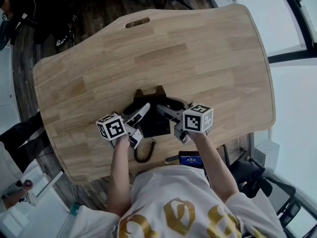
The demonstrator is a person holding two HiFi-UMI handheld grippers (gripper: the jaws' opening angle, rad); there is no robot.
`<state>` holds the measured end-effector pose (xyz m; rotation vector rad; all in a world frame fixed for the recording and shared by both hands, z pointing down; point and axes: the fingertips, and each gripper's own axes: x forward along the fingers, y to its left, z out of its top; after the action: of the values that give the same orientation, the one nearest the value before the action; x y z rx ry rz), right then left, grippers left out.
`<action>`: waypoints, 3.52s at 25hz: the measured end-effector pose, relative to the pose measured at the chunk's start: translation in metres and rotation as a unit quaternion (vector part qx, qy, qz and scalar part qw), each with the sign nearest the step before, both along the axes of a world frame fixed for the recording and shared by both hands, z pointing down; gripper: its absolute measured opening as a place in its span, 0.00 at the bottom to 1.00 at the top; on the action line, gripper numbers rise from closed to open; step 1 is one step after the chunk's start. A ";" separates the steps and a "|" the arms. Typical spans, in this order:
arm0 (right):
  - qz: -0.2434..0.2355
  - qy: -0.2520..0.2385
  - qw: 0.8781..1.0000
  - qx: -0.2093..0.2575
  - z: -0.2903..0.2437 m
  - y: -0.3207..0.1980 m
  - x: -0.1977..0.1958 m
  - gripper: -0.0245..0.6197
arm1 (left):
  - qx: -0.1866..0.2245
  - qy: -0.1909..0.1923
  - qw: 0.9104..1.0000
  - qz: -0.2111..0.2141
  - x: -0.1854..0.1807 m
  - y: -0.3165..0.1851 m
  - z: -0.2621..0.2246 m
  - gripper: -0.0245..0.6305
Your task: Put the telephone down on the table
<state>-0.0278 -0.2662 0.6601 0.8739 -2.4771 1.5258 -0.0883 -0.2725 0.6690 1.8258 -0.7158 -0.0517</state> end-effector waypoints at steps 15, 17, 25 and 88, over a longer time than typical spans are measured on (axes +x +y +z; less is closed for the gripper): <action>0.028 0.057 0.998 0.009 -0.004 0.008 0.012 0.35 | 0.007 -0.041 0.999 -0.034 -0.017 0.004 -0.010 0.49; 0.029 0.080 0.996 0.019 -0.005 0.009 0.017 0.35 | 0.007 -0.047 0.998 -0.038 -0.018 0.007 -0.011 0.49; 0.077 0.112 0.989 0.050 -0.024 0.012 0.039 0.34 | 0.036 -0.066 0.996 -0.047 -0.022 0.016 -0.031 0.49; 0.128 0.163 0.936 0.286 -0.188 0.160 0.043 0.06 | 0.329 -0.272 0.899 -0.098 -0.015 0.153 -0.215 0.05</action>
<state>0.0151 -0.1067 0.4716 1.4445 -2.6436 0.6041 -0.1034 -0.1195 0.4539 2.4402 -1.4069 0.1050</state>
